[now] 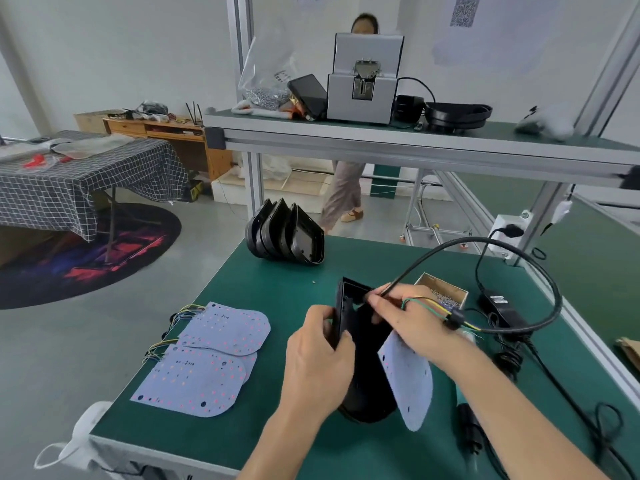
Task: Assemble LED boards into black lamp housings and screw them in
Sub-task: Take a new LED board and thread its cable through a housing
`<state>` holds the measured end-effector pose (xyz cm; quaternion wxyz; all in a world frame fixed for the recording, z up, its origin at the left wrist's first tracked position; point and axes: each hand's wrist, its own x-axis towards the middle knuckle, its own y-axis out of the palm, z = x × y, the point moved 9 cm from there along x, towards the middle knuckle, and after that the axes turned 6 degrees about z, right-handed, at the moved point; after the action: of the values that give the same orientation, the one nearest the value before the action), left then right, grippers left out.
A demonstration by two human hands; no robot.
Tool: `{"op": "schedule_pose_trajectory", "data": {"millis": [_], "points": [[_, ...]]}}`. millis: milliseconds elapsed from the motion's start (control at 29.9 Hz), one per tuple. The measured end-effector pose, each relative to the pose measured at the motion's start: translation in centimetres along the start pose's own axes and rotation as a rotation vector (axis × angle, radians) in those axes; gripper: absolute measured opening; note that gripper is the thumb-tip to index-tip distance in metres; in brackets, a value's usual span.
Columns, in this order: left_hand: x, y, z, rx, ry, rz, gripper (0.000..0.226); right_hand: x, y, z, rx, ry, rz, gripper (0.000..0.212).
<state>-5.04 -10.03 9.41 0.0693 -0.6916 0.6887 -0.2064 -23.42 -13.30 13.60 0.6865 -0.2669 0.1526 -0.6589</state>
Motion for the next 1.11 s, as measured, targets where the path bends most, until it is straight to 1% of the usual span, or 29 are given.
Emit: {"op": "schedule_pose_trajectory", "data": {"millis": [33, 100, 134, 201, 234, 268, 301, 335, 368, 402, 469, 502, 536, 603, 636, 670, 737, 770, 804, 837, 871, 938, 971, 1038, 1072, 1105], "points": [[-0.2, -0.1, -0.3, -0.017, -0.001, -0.025, 0.018, -0.2, 0.2, 0.0, -0.11, 0.028, -0.007, 0.012], [-0.4, -0.9, -0.1, -0.078, -0.033, -0.1, 0.017, -1.1, -0.3, 0.1, -0.35, 0.077, -0.066, 0.025], [-0.5, -1.3, 0.3, -0.13, -0.07, -0.129, 0.016, -1.9, -1.0, 0.2, -0.396, 0.078, -0.113, 0.033], [-0.5, -1.9, 1.0, -0.237, -0.121, -0.173, 0.015, -3.4, -2.2, 0.5, -0.408, 0.058, -0.188, 0.04], [-0.5, -2.2, 1.0, -0.277, -0.113, -0.187, 0.015, -3.8, -2.3, 0.6, -0.422, 0.06, -0.172, 0.042], [-0.4, -2.3, 0.8, -0.319, -0.09, -0.186, 0.015, -4.0, -1.7, 0.5, -0.414, 0.07, -0.105, 0.042], [-0.5, -2.2, 0.5, -0.361, -0.066, -0.166, 0.012, -3.9, -0.7, 0.3, -0.352, 0.081, -0.005, 0.039], [-0.5, -2.0, 0.3, -0.405, -0.048, -0.136, 0.008, -3.9, 0.5, -0.2, -0.241, 0.104, 0.09, 0.03], [-0.6, -1.7, 0.2, -0.432, -0.033, -0.108, 0.011, -3.9, 1.2, -0.7, -0.112, 0.137, 0.14, 0.02], [-0.6, -1.7, 0.0, -0.442, -0.013, -0.091, 0.022, -3.9, 1.4, -1.3, -0.035, 0.187, 0.143, 0.014], [-0.3, -2.1, -0.2, -0.477, 0.028, -0.077, 0.04, -3.9, 0.5, -2.2, 0.009, 0.239, 0.101, 0.014], [0.1, -2.4, -0.1, -0.539, 0.041, -0.067, 0.04, -4.0, 0.0, -2.1, 0.011, 0.232, 0.086, 0.017], [0.7, -2.4, 0.1, -0.617, 0.04, -0.038, 0.035, -4.1, -0.4, -1.7, 0.023, 0.21, 0.085, 0.019], [1.7, -1.6, 0.2, -0.745, -0.029, 0.079, 0.028, -4.3, -0.8, -0.6, 0.097, 0.166, 0.118, 0.031], [1.9, -0.8, 0.0, -0.771, -0.072, 0.154, 0.027, -4.4, -1.0, -0.1, 0.116, 0.151, 0.137, 0.035], [1.9, 0.0, -0.2, -0.763, -0.094, 0.221, 0.026, -4.3, -1.1, 0.1, 0.116, 0.142, 0.142, 0.036], [1.5, 1.2, -0.8, -0.67, -0.034, 0.313, 0.022, -4.2, -2.1, 0.5, 0.107, 0.118, 0.097, 0.03], [1.2, 1.6, -0.8, -0.611, 0.008, 0.331, 0.021, -4.1, -2.7, 0.8, 0.131, 0.095, 0.069, 0.026], [0.8, 2.2, -0.3, -0.537, 0.013, 0.335, 0.021, -4.0, -3.3, 1.0, 0.207, 0.079, 0.041, 0.023], [0.5, 2.7, 0.7, -0.453, -0.034, 0.329, 0.022, -3.8, -4.1, 1.2, 0.33, 0.077, 0.009, 0.022], [0.3, 3.2, 2.2, -0.377, -0.123, 0.317, 0.026, -3.6, -4.9, 1.2, 0.444, 0.086, -0.033, 0.023], [-0.7, 4.1, 5.4, -0.308, -0.356, 0.34, 0.032, -3.0, -6.9, 1.3, 0.566, 0.097, -0.143, 0.027], [-1.5, 4.8, 6.4, -0.307, -0.46, 0.408, 0.03, -2.7, -8.0, 1.5, 0.576, 0.097, -0.208, 0.027], [-3.5, 6.5, 7.2, -0.274, -0.599, 0.649, 0.023, -2.2, -10.1, 1.7, 0.589, 0.081, -0.312, 0.028], [-4.4, 6.9, 7.2, -0.227, -0.613, 0.742, 0.02, -2.0, -10.9, 2.1, 0.61, 0.065, -0.336, 0.027], [-4.6, 6.9, 7.0, -0.158, -0.593, 0.771, 0.018, -1.9, -11.5, 2.4, 0.616, 0.052, -0.35, 0.024]]}}
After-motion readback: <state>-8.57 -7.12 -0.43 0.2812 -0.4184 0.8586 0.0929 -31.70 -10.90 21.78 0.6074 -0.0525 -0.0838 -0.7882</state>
